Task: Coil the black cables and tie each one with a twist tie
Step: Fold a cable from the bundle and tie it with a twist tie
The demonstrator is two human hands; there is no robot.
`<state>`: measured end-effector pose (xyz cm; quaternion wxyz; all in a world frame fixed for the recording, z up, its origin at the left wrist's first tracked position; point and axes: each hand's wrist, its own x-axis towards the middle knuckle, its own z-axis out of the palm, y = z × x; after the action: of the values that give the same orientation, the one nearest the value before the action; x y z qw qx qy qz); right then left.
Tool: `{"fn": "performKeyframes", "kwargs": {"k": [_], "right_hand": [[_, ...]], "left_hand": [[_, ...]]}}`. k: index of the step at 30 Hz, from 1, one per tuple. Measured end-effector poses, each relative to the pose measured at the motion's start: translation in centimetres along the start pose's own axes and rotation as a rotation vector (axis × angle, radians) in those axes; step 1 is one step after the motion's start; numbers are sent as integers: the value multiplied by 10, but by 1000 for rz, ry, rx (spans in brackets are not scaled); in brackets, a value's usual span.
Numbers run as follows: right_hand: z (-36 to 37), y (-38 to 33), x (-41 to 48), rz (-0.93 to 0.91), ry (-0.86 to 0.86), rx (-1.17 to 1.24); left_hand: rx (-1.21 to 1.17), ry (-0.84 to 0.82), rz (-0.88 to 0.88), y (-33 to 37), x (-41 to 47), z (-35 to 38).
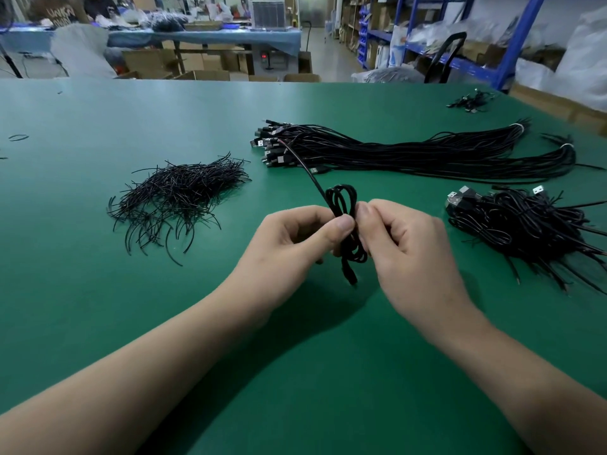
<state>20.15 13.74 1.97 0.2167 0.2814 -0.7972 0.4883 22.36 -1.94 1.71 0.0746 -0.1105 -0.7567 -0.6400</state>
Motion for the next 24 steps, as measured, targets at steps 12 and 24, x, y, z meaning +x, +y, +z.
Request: {"fn": "performKeyframes", "kwargs": {"k": [12,24], "right_hand": [[3,10,-1,153,-11,141],[10,10,-3,635,-182,583]], "left_hand": [[-223,-48,-162,-4,3,-8],[550,142,395,-10,3,-15]]}}
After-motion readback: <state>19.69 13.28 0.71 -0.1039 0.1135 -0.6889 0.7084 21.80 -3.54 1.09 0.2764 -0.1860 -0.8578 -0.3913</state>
